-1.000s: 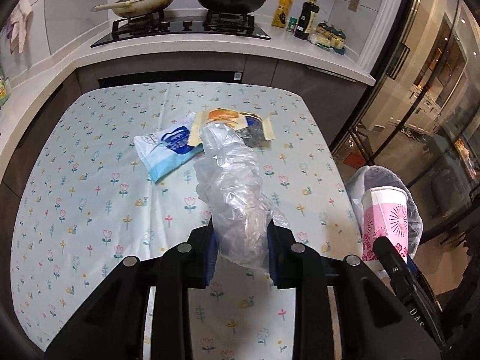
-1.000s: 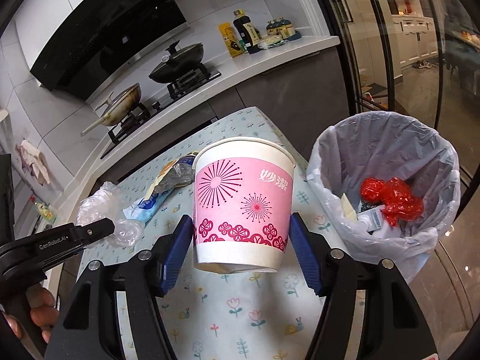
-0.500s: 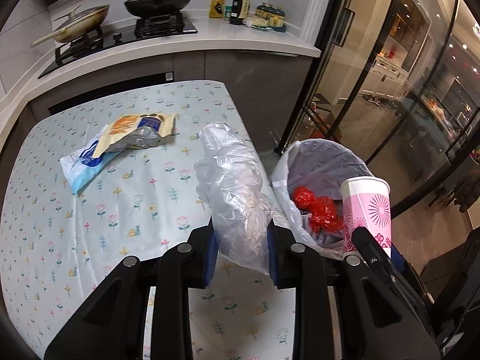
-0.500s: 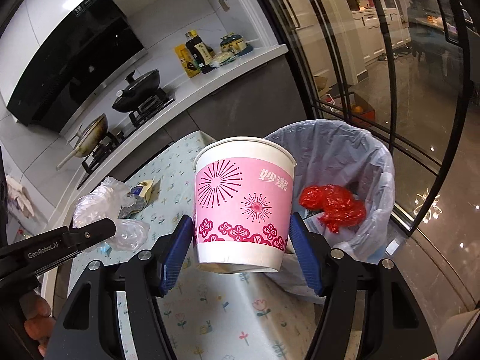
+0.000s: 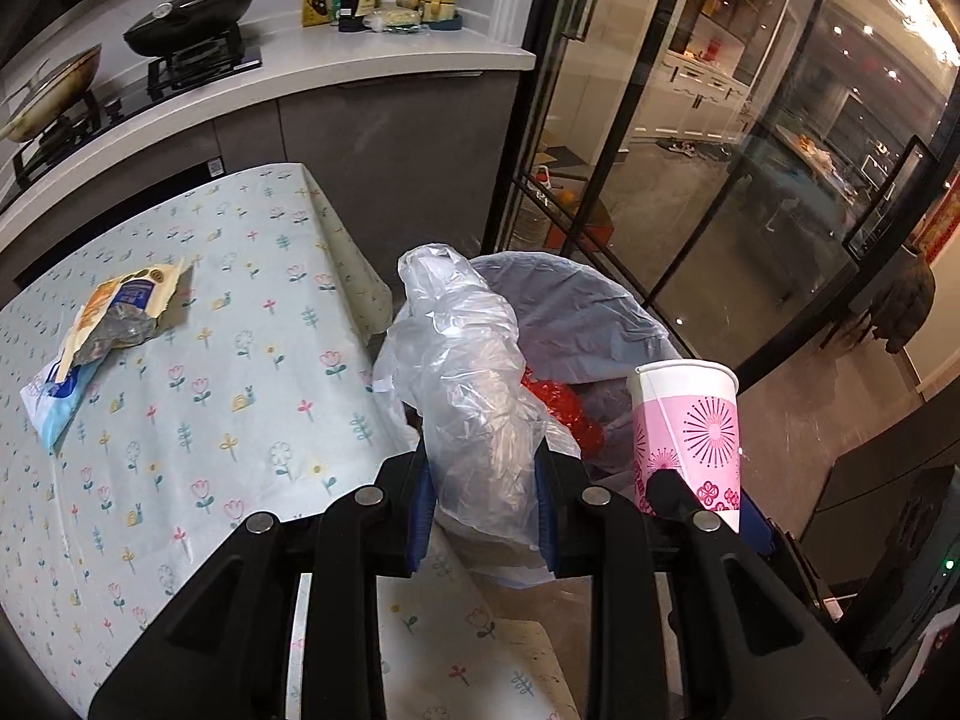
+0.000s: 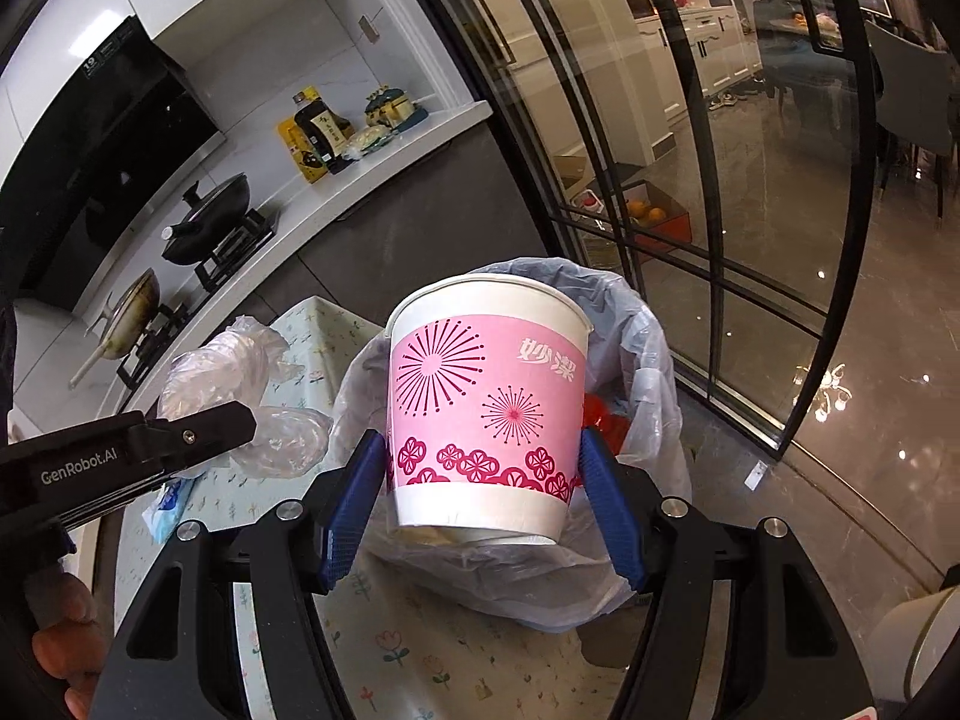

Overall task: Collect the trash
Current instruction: 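Carry the clear bag with the left tool while the right tool carries the pink cup over the bin, then open both tools over the bin to drop the clear bag and pink cup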

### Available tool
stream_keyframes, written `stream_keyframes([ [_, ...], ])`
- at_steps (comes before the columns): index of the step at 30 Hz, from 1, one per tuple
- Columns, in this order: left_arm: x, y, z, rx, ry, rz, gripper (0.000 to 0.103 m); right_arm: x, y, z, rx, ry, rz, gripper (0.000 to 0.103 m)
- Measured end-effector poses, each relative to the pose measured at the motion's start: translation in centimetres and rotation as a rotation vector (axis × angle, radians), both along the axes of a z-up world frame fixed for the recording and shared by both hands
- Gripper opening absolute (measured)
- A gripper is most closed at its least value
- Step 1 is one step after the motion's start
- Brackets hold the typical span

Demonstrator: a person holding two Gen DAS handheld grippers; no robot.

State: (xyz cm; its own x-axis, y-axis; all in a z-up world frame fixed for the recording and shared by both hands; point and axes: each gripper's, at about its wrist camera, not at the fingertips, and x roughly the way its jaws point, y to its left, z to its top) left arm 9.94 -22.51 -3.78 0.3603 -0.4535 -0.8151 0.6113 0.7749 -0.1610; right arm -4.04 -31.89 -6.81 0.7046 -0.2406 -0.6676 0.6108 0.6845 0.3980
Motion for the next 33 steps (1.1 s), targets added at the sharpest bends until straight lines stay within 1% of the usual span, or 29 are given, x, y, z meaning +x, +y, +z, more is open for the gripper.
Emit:
stream_keyframes([
  [5, -0.1, -2.4, -0.6, 0.009, 0.011, -0.045, 0.027, -0.4, -1.3, -0.2, 0.000, 0.007, -0.038, 0.063],
  [10, 0.2, -3.8, -0.8, -0.009, 0.039, -0.083, 0.028, 0.0, -2.0, -0.2, -0.007, 0.012, -0.053, 0.063],
  [11, 0.4, -3.9, -0.8, -0.013, 0.041, -0.087, 0.033, 0.1, -2.1, -0.1, -0.009, 0.012, -0.055, 0.063],
  [12, 0.5, -4.0, -0.6, -0.018, 0.043, -0.088, 0.041, 0.2, -2.2, -0.1, -0.010, 0.013, -0.056, 0.063],
  [13, 0.7, -4.1, -0.5, -0.024, 0.042, -0.086, 0.045, 0.3, -2.2, -0.1, -0.009, 0.012, -0.056, 0.063],
  [14, 0.9, -4.0, -0.3, -0.029, 0.039, -0.084, 0.052, 0.5, -2.2, 0.0, -0.011, 0.013, -0.057, 0.063],
  [15, 1.1, -4.0, -0.2, -0.033, 0.038, -0.082, 0.056, 0.6, -2.2, 0.0, -0.013, 0.013, -0.057, 0.063],
  [17, 1.5, -3.6, 0.2, -0.046, 0.040, -0.071, 0.061, 0.8, -2.1, 0.0, -0.012, 0.012, -0.054, 0.064],
  [25, 3.0, -0.9, 0.8, -0.064, 0.031, 0.000, 0.062, 3.1, -1.2, -0.1, -0.031, 0.026, -0.005, 0.064],
  [33, 4.5, 2.4, 0.6, -0.060, 0.024, 0.073, 0.062, 5.7, 0.1, -1.1, -0.012, 0.053, 0.029, 0.067],
])
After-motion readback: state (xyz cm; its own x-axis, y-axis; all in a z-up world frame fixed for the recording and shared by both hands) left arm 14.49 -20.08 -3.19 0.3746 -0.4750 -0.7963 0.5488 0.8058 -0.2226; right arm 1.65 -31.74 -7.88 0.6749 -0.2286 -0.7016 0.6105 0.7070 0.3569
